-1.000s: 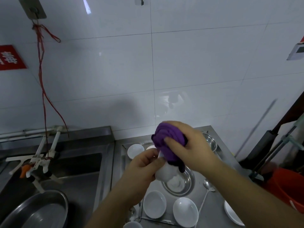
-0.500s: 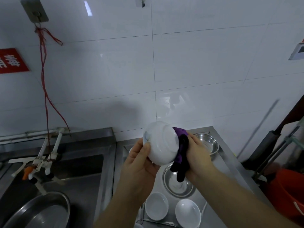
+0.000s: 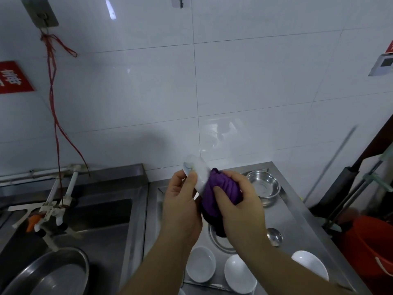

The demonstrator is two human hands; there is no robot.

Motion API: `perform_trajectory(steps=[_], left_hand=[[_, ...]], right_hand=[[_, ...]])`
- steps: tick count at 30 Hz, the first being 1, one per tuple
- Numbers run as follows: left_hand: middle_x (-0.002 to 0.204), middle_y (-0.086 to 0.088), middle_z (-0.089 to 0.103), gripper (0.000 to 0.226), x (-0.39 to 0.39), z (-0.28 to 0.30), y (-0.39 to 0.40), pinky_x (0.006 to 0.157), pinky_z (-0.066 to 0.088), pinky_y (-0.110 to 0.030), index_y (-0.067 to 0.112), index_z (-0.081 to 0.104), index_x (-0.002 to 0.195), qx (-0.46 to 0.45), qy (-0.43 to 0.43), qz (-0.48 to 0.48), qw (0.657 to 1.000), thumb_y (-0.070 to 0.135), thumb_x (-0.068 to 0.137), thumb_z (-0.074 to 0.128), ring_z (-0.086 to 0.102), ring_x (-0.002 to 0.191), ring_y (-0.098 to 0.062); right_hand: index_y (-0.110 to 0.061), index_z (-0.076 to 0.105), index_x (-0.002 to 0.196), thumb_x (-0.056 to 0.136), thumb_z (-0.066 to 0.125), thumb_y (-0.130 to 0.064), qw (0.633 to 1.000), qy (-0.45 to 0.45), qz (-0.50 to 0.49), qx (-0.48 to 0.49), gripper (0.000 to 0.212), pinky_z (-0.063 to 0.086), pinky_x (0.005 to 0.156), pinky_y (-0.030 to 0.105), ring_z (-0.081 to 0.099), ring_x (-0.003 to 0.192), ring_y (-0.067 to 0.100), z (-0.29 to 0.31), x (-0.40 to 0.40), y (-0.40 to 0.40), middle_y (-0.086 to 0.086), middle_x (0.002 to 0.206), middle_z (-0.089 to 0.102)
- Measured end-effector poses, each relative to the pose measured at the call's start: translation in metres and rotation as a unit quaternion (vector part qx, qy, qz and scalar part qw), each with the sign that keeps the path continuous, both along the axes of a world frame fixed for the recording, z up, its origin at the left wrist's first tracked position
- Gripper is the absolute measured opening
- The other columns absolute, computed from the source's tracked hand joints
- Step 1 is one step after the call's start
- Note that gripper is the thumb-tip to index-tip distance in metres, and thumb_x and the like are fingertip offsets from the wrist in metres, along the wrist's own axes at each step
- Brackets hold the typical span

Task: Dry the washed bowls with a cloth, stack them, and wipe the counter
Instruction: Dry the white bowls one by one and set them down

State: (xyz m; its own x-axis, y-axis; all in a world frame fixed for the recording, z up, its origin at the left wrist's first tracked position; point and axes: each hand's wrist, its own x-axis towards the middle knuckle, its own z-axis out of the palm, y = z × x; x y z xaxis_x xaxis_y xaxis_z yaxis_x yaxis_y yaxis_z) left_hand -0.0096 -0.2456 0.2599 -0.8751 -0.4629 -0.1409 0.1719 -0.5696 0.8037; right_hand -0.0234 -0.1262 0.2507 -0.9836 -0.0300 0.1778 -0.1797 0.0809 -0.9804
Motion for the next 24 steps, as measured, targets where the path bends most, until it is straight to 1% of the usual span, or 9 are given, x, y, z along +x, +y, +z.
perform_trajectory(steps=[3, 6, 7, 10, 13, 15, 18, 21, 24], left_hand=[[0.105, -0.015, 0.080, 0.014, 0.004, 0.001, 0.008, 0.072, 0.066, -0.038, 0.020, 0.083, 0.095, 0.022, -0.015, -0.031, 0.999, 0.024, 0.087, 0.071, 0.079, 0.093, -0.027], [0.125, -0.023, 0.074, 0.047, 0.011, -0.005, 0.016, 0.102, 0.058, -0.053, 0.011, 0.074, 0.125, 0.060, -0.030, -0.066, 0.996, 0.033, 0.084, 0.068, 0.072, 0.116, -0.038], [0.129, -0.024, 0.072, 0.051, 0.012, -0.007, 0.016, 0.106, 0.054, -0.055, 0.010, 0.072, 0.129, 0.067, -0.030, -0.073, 0.995, 0.035, 0.085, 0.065, 0.070, 0.121, -0.039], [0.128, -0.024, 0.072, 0.049, 0.015, -0.006, 0.010, 0.096, 0.060, -0.051, 0.010, 0.075, 0.125, 0.061, -0.026, -0.093, 0.993, 0.036, 0.085, 0.063, 0.072, 0.117, -0.037], [0.117, -0.026, 0.072, 0.044, 0.017, -0.005, 0.007, 0.068, 0.064, -0.041, 0.005, 0.071, 0.123, 0.069, -0.019, -0.109, 0.991, 0.031, 0.089, 0.067, 0.075, 0.095, -0.034], [0.107, -0.022, 0.073, 0.026, 0.019, -0.005, 0.007, 0.058, 0.061, -0.037, 0.009, 0.076, 0.112, 0.074, -0.006, -0.116, 0.990, 0.024, 0.092, 0.068, 0.074, 0.085, -0.030], [0.110, -0.020, 0.076, 0.019, 0.021, -0.008, 0.010, 0.062, 0.063, -0.038, 0.016, 0.082, 0.100, 0.082, -0.001, -0.107, 0.991, 0.018, 0.091, 0.067, 0.077, 0.091, -0.030], [0.120, -0.021, 0.075, 0.021, 0.023, -0.010, 0.013, 0.074, 0.066, -0.045, 0.016, 0.083, 0.102, 0.099, 0.013, -0.095, 0.990, 0.018, 0.088, 0.068, 0.076, 0.104, -0.033], [0.121, -0.020, 0.075, 0.020, 0.023, -0.010, 0.012, 0.063, 0.064, -0.039, 0.018, 0.082, 0.103, 0.089, 0.016, -0.078, 0.993, 0.020, 0.091, 0.067, 0.074, 0.104, -0.037]], right_hand=[[-0.039, 0.069, 0.128, 0.093, 0.079, -0.017, 0.985, 0.150, 0.052, 0.070, 0.043, 0.049, 0.102, 0.016, 0.060, 0.124, 0.002, 0.009, 0.003, 0.001, -0.022, 0.127, 0.065], [-0.032, 0.067, 0.134, 0.095, 0.072, -0.023, 0.952, 0.231, 0.107, 0.171, 0.040, 0.044, 0.113, 0.021, 0.057, 0.130, 0.002, 0.019, -0.009, 0.002, -0.016, 0.136, 0.065], [-0.031, 0.067, 0.135, 0.095, 0.070, -0.025, 0.940, 0.247, 0.124, 0.202, 0.040, 0.044, 0.113, 0.024, 0.057, 0.129, 0.003, 0.022, -0.014, 0.003, -0.014, 0.136, 0.065], [-0.034, 0.064, 0.134, 0.095, 0.071, -0.029, 0.920, 0.271, 0.163, 0.231, 0.040, 0.046, 0.106, 0.021, 0.059, 0.122, 0.003, 0.026, -0.029, 0.009, -0.016, 0.131, 0.066], [-0.044, 0.061, 0.130, 0.095, 0.066, -0.037, 0.948, 0.228, 0.139, 0.176, 0.036, 0.045, 0.097, 0.009, 0.061, 0.116, -0.004, 0.028, -0.040, 0.009, -0.026, 0.125, 0.064], [-0.044, 0.063, 0.127, 0.096, 0.064, -0.038, 0.974, 0.164, 0.117, 0.106, 0.032, 0.050, 0.095, 0.014, 0.064, 0.113, -0.002, 0.030, -0.048, 0.007, -0.027, 0.120, 0.067], [-0.044, 0.068, 0.114, 0.096, 0.064, -0.036, 0.993, 0.081, 0.085, 0.006, 0.020, 0.056, 0.090, 0.025, 0.069, 0.104, 0.001, 0.025, -0.057, 0.005, -0.023, 0.110, 0.072], [-0.042, 0.071, 0.107, 0.098, 0.068, -0.034, 0.998, 0.015, 0.041, -0.042, 0.012, 0.060, 0.093, 0.039, 0.071, 0.097, 0.002, 0.013, -0.061, 0.004, -0.021, 0.102, 0.075], [-0.037, 0.076, 0.102, 0.088, 0.084, -0.042, 0.983, -0.123, 0.040, -0.134, 0.017, 0.063, 0.089, 0.056, 0.077, 0.092, 0.017, 0.002, -0.057, 0.009, -0.007, 0.099, 0.080]])
